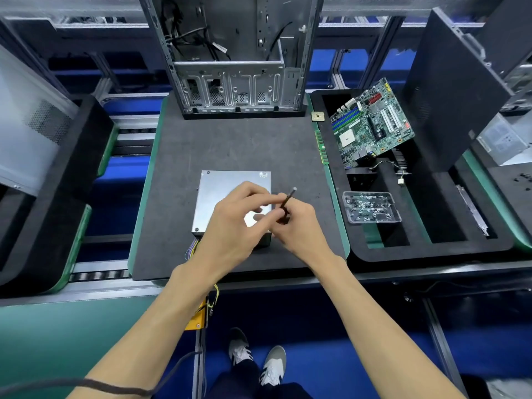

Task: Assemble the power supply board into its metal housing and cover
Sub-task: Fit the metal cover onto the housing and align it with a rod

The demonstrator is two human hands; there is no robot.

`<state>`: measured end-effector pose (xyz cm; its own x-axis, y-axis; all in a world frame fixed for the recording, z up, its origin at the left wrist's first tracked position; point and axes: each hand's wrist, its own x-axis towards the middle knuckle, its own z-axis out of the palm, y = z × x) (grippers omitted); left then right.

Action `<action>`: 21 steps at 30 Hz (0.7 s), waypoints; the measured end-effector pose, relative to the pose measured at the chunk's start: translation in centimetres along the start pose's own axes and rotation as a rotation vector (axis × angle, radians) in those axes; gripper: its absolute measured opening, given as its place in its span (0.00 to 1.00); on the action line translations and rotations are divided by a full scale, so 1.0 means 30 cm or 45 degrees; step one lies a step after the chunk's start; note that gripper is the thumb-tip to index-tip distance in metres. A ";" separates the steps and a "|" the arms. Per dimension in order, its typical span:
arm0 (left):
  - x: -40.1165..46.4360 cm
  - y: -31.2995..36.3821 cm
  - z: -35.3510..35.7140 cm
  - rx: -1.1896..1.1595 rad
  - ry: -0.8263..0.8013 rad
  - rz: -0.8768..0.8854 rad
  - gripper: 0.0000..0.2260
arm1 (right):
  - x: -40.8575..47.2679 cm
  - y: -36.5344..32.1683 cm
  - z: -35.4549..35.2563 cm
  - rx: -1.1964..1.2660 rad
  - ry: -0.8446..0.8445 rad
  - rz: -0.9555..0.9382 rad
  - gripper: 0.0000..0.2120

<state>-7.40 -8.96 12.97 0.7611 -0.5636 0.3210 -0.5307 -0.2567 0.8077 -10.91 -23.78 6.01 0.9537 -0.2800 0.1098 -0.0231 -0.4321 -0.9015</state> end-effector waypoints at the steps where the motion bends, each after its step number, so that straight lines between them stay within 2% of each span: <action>1: 0.000 -0.002 0.001 0.031 0.007 0.014 0.10 | -0.004 0.004 0.000 -0.003 0.001 -0.013 0.11; 3: -0.001 -0.006 0.008 0.078 -0.016 0.042 0.09 | -0.009 0.023 0.000 0.058 -0.033 0.021 0.07; 8: -0.002 0.003 0.036 0.156 -0.025 0.077 0.05 | -0.005 0.018 -0.001 -0.043 -0.096 0.008 0.09; 10: -0.001 0.000 0.028 0.176 -0.023 0.096 0.03 | -0.009 0.006 -0.012 0.046 -0.079 -0.026 0.08; 14: 0.002 -0.008 0.006 0.238 -0.061 0.080 0.04 | -0.019 0.014 -0.032 0.132 -0.133 -0.122 0.03; 16: 0.001 -0.004 0.005 0.250 -0.065 0.071 0.04 | -0.018 0.023 -0.040 0.116 -0.159 -0.091 0.02; 19: 0.001 0.011 0.014 0.257 0.016 0.058 0.04 | -0.008 0.024 -0.047 0.124 -0.183 -0.032 0.05; 21: 0.006 0.016 0.017 0.230 0.073 0.034 0.02 | -0.002 0.021 -0.045 0.101 -0.184 -0.069 0.02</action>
<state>-7.70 -9.59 13.18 0.7630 -0.5279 0.3729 -0.6055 -0.3821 0.6981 -11.38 -25.19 6.01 0.9862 -0.1295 0.1033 0.0481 -0.3727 -0.9267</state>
